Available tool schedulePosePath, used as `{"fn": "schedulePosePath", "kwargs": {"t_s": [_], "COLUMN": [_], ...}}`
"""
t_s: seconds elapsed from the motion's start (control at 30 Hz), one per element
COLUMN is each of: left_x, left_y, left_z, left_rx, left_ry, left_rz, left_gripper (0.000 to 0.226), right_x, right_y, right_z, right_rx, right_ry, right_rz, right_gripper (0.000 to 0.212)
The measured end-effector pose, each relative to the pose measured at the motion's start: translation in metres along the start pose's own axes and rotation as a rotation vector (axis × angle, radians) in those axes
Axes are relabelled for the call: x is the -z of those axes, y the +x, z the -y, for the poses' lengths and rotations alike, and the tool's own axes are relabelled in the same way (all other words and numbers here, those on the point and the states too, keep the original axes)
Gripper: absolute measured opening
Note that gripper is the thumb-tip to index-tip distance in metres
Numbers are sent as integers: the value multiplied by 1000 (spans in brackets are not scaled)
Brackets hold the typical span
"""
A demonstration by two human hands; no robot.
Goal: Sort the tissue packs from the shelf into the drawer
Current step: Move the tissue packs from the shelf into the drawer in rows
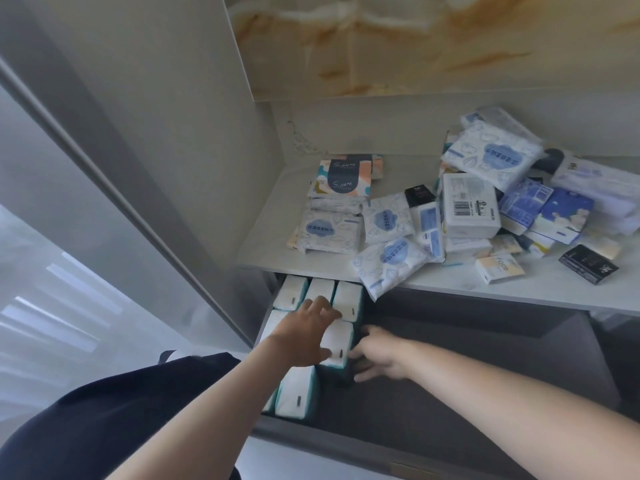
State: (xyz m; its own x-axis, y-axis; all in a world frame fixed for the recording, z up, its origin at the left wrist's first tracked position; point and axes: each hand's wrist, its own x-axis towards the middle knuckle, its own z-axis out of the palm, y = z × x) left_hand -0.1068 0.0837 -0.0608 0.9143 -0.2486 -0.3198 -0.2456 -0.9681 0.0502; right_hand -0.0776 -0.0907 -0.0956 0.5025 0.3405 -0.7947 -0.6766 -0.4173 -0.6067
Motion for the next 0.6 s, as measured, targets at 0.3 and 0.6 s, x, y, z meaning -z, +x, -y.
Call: {"fn": "schedulePosePath", "kwargs": {"t_s": [0.3,0.6], "left_x": [-3,38], "left_y": [5,19], "left_z": [0,-13], "left_rx": [-10,50], "left_ry": [69,0], "left_rz": [139,227], "left_gripper": [89,65], "right_x": [0,49], "right_y": [-1,-38], "right_z": [9,36], "right_rx": [149,232], "right_ry": [-250,-633], "right_rz": [-104,-156], "right_gripper": [92,59]}}
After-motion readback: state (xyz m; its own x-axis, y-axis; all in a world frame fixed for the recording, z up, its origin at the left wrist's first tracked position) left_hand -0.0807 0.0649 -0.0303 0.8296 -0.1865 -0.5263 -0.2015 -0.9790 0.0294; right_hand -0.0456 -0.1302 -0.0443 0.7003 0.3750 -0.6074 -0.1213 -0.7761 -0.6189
